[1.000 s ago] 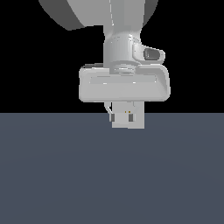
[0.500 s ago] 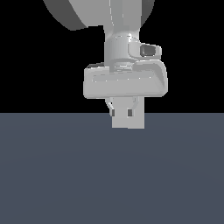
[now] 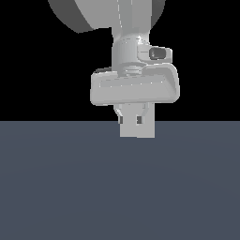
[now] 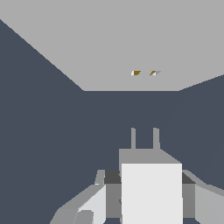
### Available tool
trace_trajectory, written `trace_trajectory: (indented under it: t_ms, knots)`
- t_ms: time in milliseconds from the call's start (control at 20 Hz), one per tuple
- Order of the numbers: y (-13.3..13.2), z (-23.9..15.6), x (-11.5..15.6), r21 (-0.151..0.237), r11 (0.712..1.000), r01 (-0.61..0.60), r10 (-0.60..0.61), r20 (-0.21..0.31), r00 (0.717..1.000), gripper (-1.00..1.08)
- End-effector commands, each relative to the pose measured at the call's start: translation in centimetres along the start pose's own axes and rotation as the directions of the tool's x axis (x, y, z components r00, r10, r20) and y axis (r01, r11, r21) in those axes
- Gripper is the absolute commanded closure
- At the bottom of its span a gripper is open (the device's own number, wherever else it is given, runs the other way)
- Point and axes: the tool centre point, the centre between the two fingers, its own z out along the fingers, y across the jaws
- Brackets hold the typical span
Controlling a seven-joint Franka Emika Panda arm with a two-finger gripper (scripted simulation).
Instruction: Plug the charger into the wall socket.
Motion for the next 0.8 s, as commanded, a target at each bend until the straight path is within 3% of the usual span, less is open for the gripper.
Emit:
trace_trajectory:
  t_ms: [0, 750]
  knots:
    - [0.0, 0.0, 0.1, 0.0, 1.0, 0.0, 0.0, 0.0, 1.0, 1.08]
    - [0.0, 0.1, 4.2, 0.0, 1.0, 0.0, 0.0, 0.0, 1.0, 1.08]
